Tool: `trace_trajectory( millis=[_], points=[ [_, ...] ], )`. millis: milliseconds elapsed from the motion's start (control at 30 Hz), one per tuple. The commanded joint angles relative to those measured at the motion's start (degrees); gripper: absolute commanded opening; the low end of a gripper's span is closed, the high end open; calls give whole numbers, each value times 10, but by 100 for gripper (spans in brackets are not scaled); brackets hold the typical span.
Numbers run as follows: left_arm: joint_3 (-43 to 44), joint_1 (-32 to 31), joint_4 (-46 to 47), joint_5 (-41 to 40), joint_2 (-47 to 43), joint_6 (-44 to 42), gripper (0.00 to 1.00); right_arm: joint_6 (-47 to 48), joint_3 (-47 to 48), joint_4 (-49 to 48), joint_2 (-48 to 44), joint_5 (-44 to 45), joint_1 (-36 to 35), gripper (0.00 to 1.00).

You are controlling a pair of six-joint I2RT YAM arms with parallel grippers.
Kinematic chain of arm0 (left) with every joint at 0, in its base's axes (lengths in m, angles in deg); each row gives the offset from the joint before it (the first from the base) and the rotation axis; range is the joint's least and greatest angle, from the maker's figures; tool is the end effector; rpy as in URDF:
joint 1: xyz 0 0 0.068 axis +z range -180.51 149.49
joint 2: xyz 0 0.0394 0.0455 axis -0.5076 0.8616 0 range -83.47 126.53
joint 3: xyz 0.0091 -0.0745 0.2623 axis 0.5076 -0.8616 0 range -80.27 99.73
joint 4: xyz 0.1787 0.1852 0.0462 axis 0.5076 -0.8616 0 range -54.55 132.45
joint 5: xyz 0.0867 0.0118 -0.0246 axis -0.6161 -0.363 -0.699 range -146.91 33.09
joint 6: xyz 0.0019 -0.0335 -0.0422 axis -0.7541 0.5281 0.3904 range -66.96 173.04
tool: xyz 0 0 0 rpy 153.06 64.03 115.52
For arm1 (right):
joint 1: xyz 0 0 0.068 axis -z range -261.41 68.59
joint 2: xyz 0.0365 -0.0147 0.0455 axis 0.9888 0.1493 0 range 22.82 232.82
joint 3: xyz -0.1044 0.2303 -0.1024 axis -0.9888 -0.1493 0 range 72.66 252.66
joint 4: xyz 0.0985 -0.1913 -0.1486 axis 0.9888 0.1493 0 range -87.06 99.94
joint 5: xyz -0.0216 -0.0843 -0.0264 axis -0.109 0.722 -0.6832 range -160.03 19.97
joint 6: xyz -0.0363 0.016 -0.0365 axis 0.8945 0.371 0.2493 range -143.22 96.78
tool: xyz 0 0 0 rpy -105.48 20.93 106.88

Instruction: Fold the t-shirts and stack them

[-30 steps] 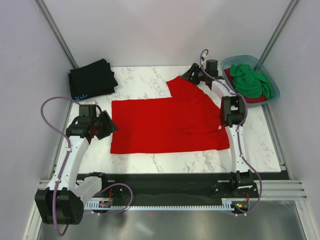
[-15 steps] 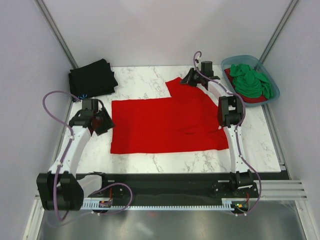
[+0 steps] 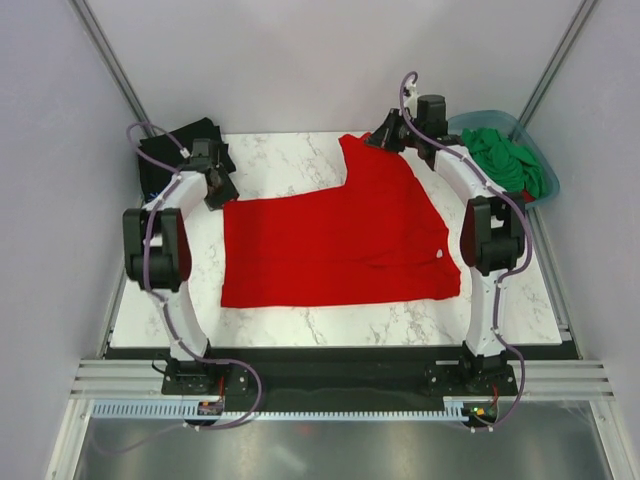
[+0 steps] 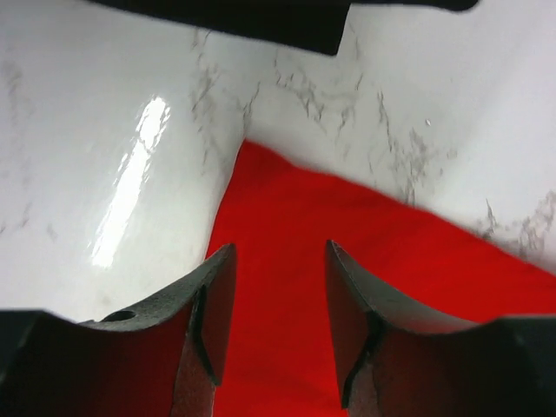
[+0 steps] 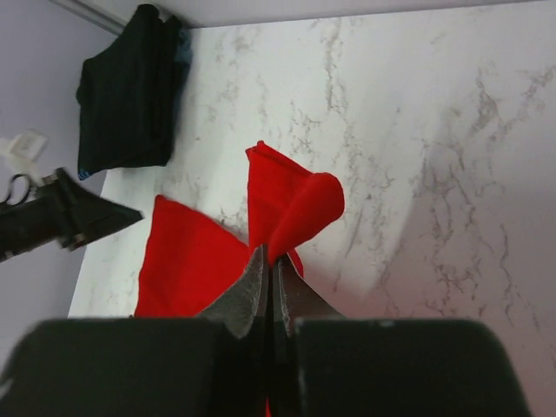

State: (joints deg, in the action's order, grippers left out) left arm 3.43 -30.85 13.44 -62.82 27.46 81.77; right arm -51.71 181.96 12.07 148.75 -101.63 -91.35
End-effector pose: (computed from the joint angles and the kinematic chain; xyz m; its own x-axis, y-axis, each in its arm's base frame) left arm 0.4205 0.0013 0.2103 -0.7044 -0.4739 -0.5285 -0.4446 0.8749 -0.1920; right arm 0.5098 0.1082 0.2692 -0.6680 0.2955 -0.6830 -0.3335 0.7016 0.6297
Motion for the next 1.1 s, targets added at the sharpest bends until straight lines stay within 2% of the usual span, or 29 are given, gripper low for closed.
trace_trajectory(
  millis=[0, 67, 233, 500, 600, 733, 900, 967, 1067],
  points=[
    [72, 2, 14, -5, 74, -34, 53, -7, -27, -22, -25, -25, -11, 2],
    [98, 3, 16, -2, 96, -42, 57, -5, -34, -21, -32, -26, -18, 1],
    [129, 2, 8, -22, 140, -55, 61, 1, -54, -21, -37, -27, -23, 0],
    [142, 3, -9, -24, 155, -56, 56, 4, -66, -20, -38, -26, -23, 0],
    [146, 3, -17, -22, 155, -59, 50, 3, -74, -21, -50, -22, -21, 0],
    [173, -5, -45, -29, 162, -67, 29, -4, -90, -20, -64, -22, -17, 0],
    [188, -10, -69, -21, 152, -68, 8, -4, -106, -13, -92, -22, -15, 0],
    [196, -10, -81, -19, 145, -67, 2, 0, -107, -3, -104, -19, -15, 0],
    [199, -9, -102, -6, 122, -54, 2, 18, -121, 8, -129, -8, -12, 0]
  ],
)
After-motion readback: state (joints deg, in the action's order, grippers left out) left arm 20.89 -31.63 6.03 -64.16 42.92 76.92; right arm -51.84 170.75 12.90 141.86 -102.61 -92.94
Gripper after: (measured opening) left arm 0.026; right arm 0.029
